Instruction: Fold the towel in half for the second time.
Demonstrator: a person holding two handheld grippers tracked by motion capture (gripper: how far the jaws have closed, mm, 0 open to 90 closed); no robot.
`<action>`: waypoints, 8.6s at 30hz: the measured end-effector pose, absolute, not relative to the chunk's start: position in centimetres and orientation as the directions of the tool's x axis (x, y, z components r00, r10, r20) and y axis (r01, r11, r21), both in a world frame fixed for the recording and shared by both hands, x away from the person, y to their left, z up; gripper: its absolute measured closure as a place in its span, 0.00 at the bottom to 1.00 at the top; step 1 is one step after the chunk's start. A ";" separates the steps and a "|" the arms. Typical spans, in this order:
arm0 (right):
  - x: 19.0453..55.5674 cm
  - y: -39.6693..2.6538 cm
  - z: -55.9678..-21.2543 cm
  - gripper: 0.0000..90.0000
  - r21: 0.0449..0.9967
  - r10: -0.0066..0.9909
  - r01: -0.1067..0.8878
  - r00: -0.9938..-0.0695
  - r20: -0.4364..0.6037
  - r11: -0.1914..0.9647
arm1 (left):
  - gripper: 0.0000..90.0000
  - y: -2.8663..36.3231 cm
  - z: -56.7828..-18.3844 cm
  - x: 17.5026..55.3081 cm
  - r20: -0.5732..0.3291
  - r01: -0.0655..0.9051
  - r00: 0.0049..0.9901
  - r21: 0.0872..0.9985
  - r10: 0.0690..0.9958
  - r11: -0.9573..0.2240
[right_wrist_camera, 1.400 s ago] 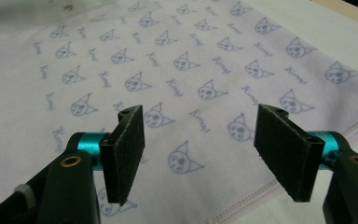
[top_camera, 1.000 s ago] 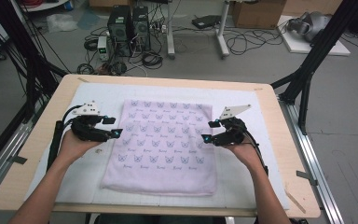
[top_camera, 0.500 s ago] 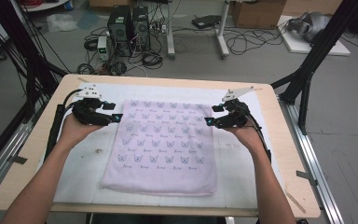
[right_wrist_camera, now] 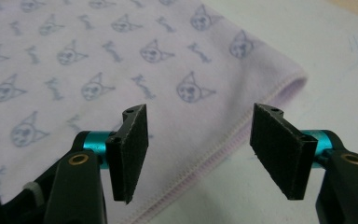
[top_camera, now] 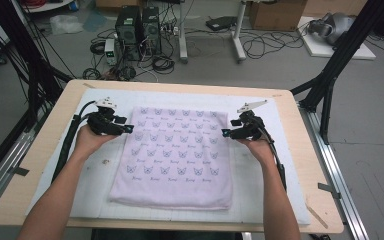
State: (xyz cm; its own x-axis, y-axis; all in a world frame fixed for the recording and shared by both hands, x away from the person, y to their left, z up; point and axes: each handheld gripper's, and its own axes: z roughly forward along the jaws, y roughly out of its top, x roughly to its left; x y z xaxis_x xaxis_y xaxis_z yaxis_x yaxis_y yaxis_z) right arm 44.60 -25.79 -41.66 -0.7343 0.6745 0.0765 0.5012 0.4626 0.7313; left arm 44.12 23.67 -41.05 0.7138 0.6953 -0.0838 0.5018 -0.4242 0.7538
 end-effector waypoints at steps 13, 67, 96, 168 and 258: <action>45.5 -25.5 -43.9 0.50 0.715 0.732 0.540 -0.679 0.059 0.443 | 0.56 23.1 -43.3 45.5 -0.077 0.570 0.618 0.729 0.783 -0.379; 36.4 -27.5 -41.3 0.55 0.750 0.561 0.472 -0.812 0.165 0.463 | 0.51 26.0 -41.9 35.2 -0.108 0.462 0.771 0.774 0.628 -0.434; 41.0 -25.4 -40.4 0.94 0.741 0.556 0.517 -0.797 0.235 0.428 | 0.96 26.4 -39.9 40.3 -0.224 0.511 0.750 0.793 0.623 -0.331; 31.9 -21.8 -43.0 0.97 0.694 0.364 0.298 -0.930 0.055 0.655 | 0.95 21.1 -41.1 31.3 -0.046 0.349 0.883 0.730 0.467 -0.588; 25.3 -26.1 -43.8 0.63 0.764 0.408 0.326 -0.909 0.090 0.557 | 0.64 25.0 -43.0 24.4 -0.038 0.325 0.878 0.778 0.477 -0.537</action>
